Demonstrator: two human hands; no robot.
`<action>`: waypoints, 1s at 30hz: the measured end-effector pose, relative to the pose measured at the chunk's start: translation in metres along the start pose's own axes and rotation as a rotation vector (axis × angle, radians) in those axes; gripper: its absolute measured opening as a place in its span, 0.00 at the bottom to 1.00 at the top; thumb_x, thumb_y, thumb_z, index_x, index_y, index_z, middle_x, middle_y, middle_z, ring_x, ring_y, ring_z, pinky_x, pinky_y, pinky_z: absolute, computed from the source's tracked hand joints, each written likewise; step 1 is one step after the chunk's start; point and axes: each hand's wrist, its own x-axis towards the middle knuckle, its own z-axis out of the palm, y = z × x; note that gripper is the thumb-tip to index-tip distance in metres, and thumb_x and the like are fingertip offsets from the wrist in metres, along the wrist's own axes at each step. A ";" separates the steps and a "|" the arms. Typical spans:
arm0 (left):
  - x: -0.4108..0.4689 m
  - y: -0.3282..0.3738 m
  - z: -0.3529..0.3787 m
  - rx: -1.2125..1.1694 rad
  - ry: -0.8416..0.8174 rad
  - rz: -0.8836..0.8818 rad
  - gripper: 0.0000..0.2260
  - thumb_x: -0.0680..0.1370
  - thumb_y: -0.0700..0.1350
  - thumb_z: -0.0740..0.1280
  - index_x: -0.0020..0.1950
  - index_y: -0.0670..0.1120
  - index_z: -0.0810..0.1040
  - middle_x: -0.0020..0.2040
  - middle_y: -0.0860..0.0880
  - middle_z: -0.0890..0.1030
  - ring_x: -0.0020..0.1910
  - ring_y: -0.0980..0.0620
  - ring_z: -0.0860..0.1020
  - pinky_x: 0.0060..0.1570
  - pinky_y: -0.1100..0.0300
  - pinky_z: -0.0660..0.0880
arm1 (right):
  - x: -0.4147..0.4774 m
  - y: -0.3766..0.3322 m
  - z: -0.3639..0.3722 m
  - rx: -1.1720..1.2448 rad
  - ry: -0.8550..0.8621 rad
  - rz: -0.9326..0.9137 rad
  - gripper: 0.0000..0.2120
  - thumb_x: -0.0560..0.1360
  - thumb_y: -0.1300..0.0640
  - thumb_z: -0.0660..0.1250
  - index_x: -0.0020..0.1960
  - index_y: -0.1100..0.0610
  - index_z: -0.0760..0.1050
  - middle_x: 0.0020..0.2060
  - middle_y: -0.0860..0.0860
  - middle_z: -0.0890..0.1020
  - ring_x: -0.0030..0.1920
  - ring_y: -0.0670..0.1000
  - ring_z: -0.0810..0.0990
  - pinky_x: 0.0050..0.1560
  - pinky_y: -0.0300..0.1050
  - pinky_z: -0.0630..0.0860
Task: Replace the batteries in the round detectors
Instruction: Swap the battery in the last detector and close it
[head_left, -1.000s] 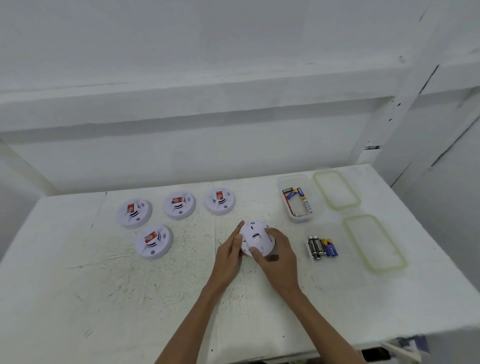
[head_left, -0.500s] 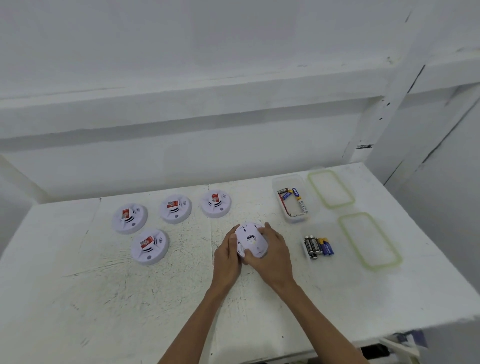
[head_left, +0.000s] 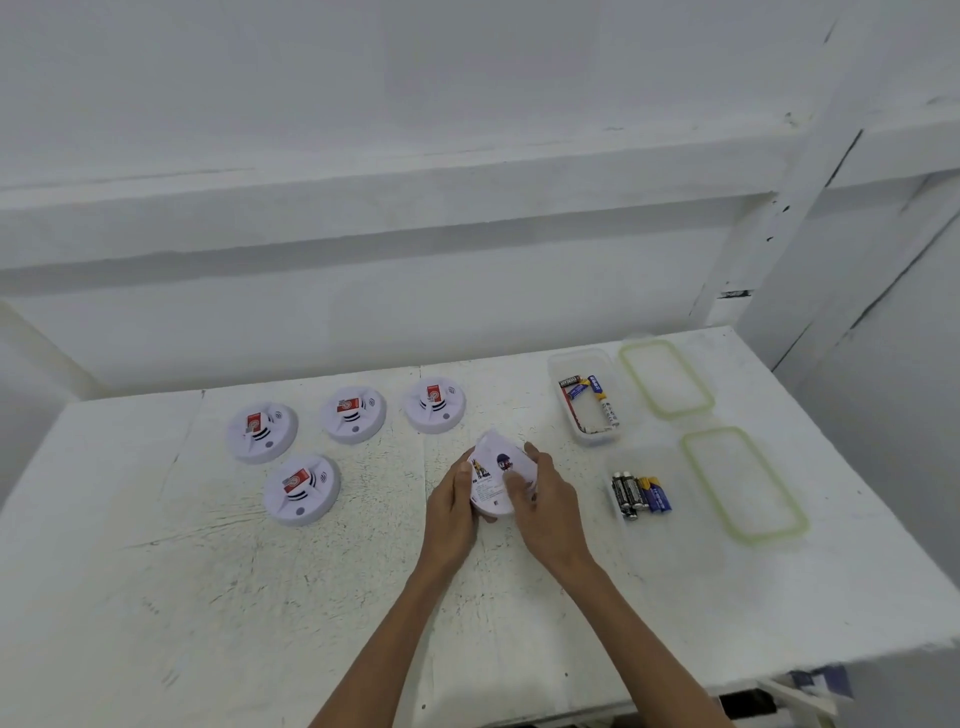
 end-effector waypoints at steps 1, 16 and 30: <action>0.000 0.001 0.000 -0.023 0.005 -0.003 0.19 0.88 0.53 0.54 0.76 0.51 0.74 0.68 0.51 0.82 0.67 0.50 0.80 0.63 0.51 0.78 | -0.001 -0.002 -0.002 0.030 0.013 0.009 0.21 0.83 0.47 0.60 0.71 0.59 0.68 0.59 0.52 0.81 0.56 0.50 0.81 0.49 0.37 0.80; 0.008 0.008 -0.015 -0.216 0.138 -0.203 0.12 0.85 0.52 0.64 0.57 0.44 0.78 0.52 0.43 0.87 0.50 0.44 0.86 0.47 0.49 0.81 | 0.000 0.006 -0.003 -0.215 0.179 0.221 0.29 0.81 0.53 0.64 0.77 0.62 0.59 0.69 0.58 0.70 0.66 0.56 0.72 0.55 0.44 0.76; 0.022 0.018 0.003 -0.402 0.022 -0.291 0.15 0.82 0.45 0.70 0.65 0.40 0.79 0.61 0.41 0.84 0.61 0.39 0.83 0.60 0.44 0.81 | -0.002 -0.003 -0.012 0.057 0.100 -0.036 0.13 0.80 0.51 0.66 0.63 0.46 0.67 0.52 0.48 0.81 0.50 0.47 0.83 0.45 0.39 0.81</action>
